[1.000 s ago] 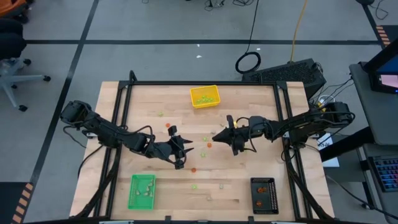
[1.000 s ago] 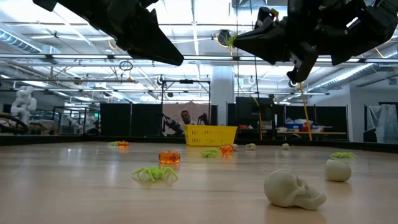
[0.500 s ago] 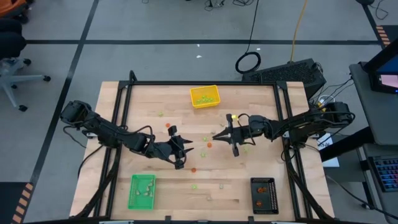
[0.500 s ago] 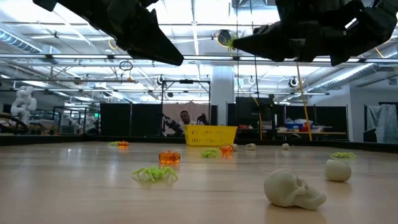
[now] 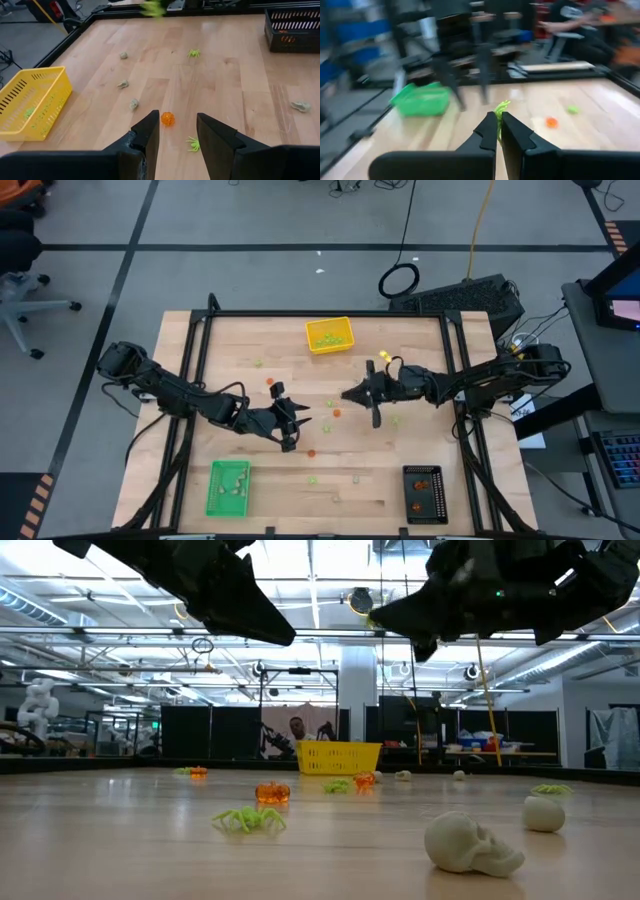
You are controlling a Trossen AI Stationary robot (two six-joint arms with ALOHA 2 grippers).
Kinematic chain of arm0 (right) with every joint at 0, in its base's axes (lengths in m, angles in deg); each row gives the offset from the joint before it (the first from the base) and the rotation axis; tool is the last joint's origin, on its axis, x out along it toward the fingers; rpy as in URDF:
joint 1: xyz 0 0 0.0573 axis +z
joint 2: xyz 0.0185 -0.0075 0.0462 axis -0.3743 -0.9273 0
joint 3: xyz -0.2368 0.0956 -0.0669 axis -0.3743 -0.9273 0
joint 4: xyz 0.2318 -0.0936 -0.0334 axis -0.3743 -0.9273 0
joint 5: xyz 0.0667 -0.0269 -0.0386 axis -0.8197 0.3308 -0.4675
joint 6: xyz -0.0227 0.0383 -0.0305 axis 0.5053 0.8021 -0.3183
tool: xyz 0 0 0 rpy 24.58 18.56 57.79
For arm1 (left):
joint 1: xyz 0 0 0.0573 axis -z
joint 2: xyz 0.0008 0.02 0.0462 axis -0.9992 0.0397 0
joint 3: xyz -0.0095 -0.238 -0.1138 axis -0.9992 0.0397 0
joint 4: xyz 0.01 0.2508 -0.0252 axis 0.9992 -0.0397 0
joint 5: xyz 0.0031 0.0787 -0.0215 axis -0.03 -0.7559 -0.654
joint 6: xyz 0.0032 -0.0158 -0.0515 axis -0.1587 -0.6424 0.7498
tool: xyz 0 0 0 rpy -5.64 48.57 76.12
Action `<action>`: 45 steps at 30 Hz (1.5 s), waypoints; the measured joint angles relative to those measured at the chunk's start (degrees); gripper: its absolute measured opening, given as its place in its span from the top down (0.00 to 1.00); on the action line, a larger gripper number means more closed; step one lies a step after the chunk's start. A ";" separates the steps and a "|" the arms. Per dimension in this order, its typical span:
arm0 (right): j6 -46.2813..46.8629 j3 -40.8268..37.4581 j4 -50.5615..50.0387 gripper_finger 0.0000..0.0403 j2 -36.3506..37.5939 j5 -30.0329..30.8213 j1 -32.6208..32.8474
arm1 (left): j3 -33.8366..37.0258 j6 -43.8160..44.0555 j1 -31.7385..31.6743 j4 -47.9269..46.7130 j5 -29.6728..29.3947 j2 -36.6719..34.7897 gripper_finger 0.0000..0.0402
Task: Sort Halloween decoration
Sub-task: Put the green spider toy into the yellow bin, then put the white skull toy into the green bin
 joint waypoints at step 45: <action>-3.74 41.07 -50.67 0.60 -25.10 5.35 -28.61 | 0.04 1.54 1.62 -0.42 0.28 0.00 0.67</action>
